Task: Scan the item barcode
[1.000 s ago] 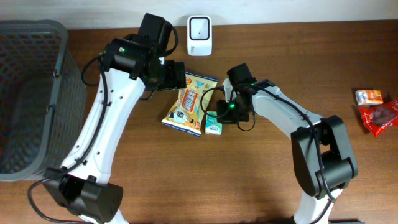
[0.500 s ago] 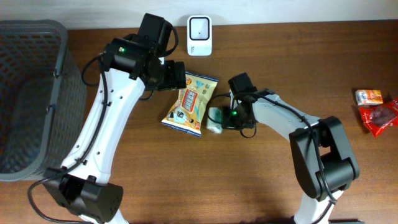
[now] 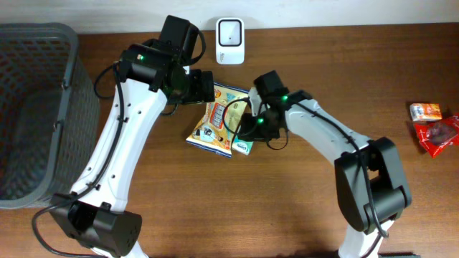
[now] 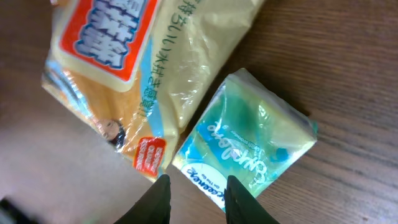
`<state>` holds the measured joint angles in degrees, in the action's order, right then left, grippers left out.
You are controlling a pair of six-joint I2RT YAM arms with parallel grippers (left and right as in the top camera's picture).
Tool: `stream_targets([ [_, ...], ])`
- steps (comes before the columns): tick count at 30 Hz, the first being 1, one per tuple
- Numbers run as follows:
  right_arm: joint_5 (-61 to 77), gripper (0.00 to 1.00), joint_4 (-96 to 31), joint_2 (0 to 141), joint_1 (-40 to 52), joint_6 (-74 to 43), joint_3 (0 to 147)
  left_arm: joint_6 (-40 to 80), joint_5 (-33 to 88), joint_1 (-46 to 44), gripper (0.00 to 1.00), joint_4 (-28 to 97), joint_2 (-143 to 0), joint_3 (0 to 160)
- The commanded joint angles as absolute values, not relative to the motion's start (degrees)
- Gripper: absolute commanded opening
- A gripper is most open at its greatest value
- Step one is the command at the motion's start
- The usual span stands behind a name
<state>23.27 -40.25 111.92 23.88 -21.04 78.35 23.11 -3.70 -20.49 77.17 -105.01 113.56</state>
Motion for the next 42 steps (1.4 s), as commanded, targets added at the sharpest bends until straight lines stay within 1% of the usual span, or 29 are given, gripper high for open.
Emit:
stream_targets([
  [1,16.10,0.29,-40.05,112.99,25.78,-28.01,78.96,22.20,-4.34,-20.34,0.99,77.23,-105.41,113.62],
  [11,7.70,0.28,-42.13,121.91,25.82,-28.67,78.65,22.20,-4.34,-20.34,0.99,77.25,-105.41,113.62],
  [12,5.74,0.30,-42.83,121.91,25.80,-28.67,78.65,22.20,-4.34,-20.34,0.99,77.23,-105.41,113.62],
  [13,4.12,0.36,-43.48,121.89,25.80,-28.64,78.65,22.22,-4.34,-20.34,0.99,77.23,-105.41,113.62],
  [14,2.00,0.40,-44.75,121.89,25.69,-28.64,78.65,22.20,-4.34,-20.34,0.99,77.23,-105.41,113.62],
  [15,1.19,0.41,-45.45,121.89,25.52,-28.64,78.65,22.20,-4.34,-20.34,0.99,77.23,-105.41,113.62],
  [17,0.56,0.51,-47.07,121.89,24.32,-28.60,78.65,22.22,-4.34,-20.34,0.99,77.23,-105.41,113.62],
  [21,0.60,0.52,-48.49,121.89,20.32,-28.56,78.65,22.20,-4.34,-20.34,0.99,77.23,-105.41,113.62],
  [23,-0.05,0.55,-49.32,121.89,18.37,-24.84,78.67,22.20,-4.34,-20.34,0.99,77.23,-105.41,113.62],
  [24,-1.15,0.56,-49.93,121.89,17.85,-24.86,78.67,22.20,-4.34,-20.34,0.99,77.23,-105.41,113.62],
  [26,-3.84,0.56,-53.23,121.84,15.79,-24.60,79.07,22.20,-4.34,-20.34,0.99,77.23,-105.41,113.62],
  [28,-3.73,0.56,-57.78,120.99,13.89,-23.55,81.62,22.20,-4.34,-20.34,0.99,77.23,-105.41,113.62],
  [29,-3.90,0.58,-59.94,119.94,13.41,-22.20,83.64,22.20,-4.34,-20.34,0.99,77.23,-105.41,113.62],
  [31,-4.16,0.60,-65.08,117.10,13.52,-21.41,89.78,22.20,-4.34,-20.34,0.99,77.25,-105.41,113.62],
  [34,-4.16,0.60,-67.92,115.96,15.35,-21.43,95.92,22.20,-4.34,-20.34,0.99,77.23,-105.41,113.62],
  [37,-4.71,0.59,-65.80,116.73,18.61,-21.52,94.70,22.22,-4.34,-20.34,0.99,77.23,-105.41,113.62],
  [38,-5.87,0.59,-65.47,117.30,19.68,-22.55,94.00,22.20,-4.34,-20.34,0.99,77.25,-105.41,113.62],
  [39,-10.90,0.59,-65.36,118.30,21.56,-28.10,92.29,22.20,-4.34,-20.34,0.99,77.23,-105.41,113.62],
  [40,-13.10,0.59,-65.25,118.58,22.39,-31.11,91.02,22.20,-4.34,-20.34,0.99,77.23,-105.41,113.62],
  [42,-14.24,0.58,-62.19,118.78,23.53,-35.44,86.89,22.20,-4.34,-20.34,0.99,77.23,-105.41,113.62],
])
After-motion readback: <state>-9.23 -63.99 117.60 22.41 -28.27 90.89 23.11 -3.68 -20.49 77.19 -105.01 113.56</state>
